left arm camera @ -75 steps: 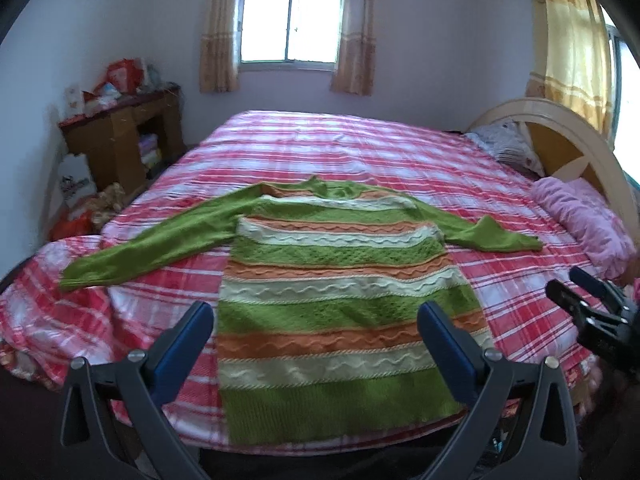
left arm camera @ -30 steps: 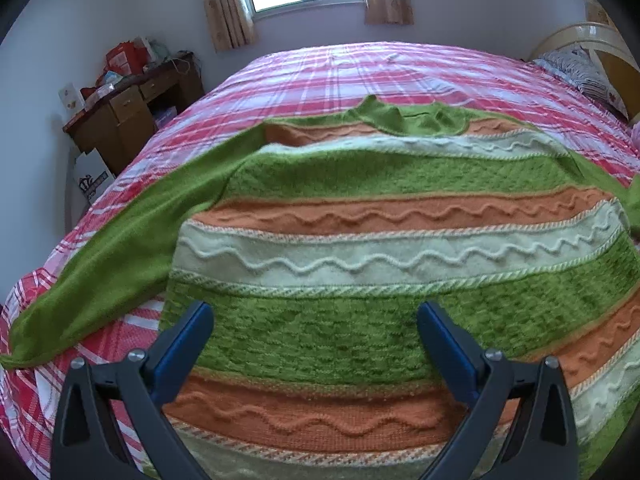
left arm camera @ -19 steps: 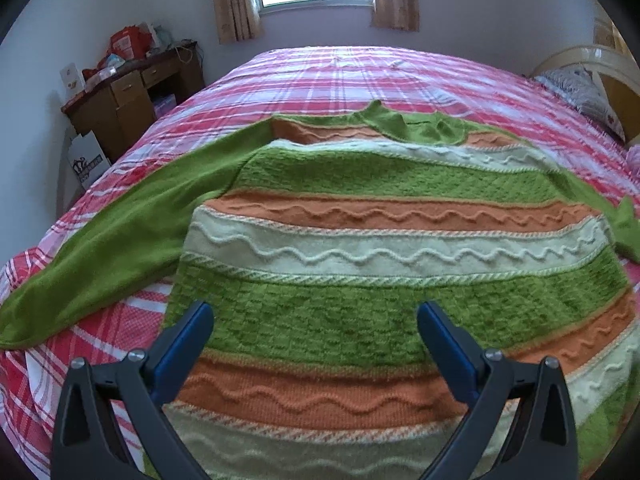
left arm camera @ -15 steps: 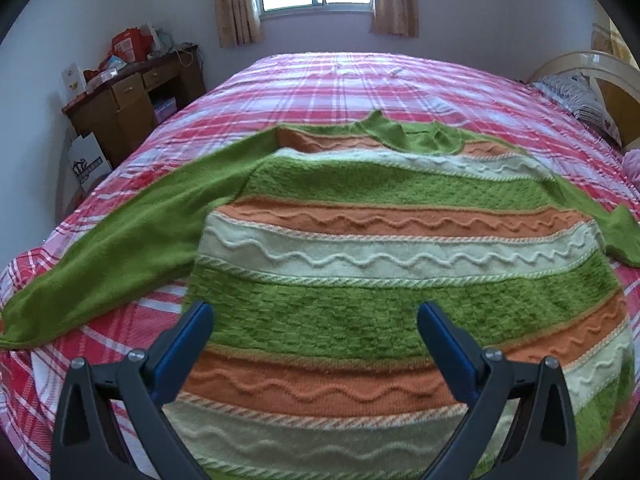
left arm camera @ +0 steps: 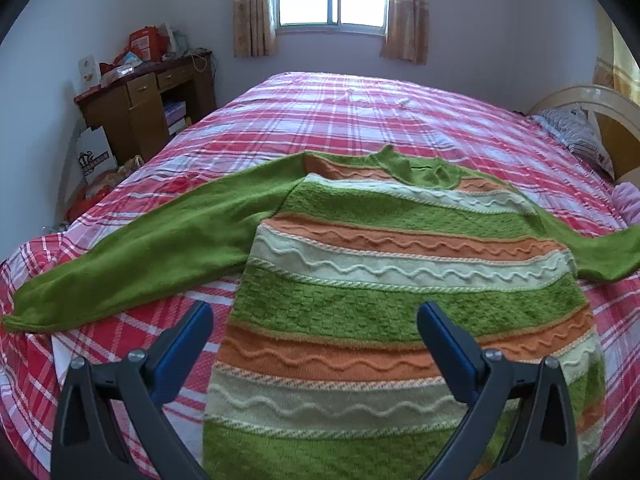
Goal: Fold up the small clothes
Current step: 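Lift the held sleeve and lay it across the sweater front, then open the right gripper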
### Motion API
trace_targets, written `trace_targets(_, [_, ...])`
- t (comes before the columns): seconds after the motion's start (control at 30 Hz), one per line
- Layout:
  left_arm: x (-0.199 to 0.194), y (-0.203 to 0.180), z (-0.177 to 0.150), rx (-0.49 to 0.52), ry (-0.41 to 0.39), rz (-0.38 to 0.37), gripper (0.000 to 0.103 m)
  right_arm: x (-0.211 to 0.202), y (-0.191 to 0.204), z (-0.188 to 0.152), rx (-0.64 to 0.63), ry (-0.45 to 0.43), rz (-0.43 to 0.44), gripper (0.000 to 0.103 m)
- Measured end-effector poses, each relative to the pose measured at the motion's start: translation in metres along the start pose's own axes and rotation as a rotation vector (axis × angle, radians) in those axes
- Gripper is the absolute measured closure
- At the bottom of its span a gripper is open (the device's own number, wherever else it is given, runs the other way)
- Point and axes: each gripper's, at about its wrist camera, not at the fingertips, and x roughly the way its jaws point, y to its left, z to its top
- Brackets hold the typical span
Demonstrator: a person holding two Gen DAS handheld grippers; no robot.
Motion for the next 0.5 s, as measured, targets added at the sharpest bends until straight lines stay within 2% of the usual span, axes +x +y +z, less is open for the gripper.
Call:
trace_targets(0.23, [-0.011,0.009,-0.004,-0.01,-0.027,-0.007,0.0,-0.006,0.09,0.031,-0.148,-0.035,0.08,0.101])
trace_targets(0.5, [-0.018,0.025,-0.007,-0.037,-0.049,-0.017,0.0,0.004,0.173,0.039,-0.259,-0.027,0.142,0.102])
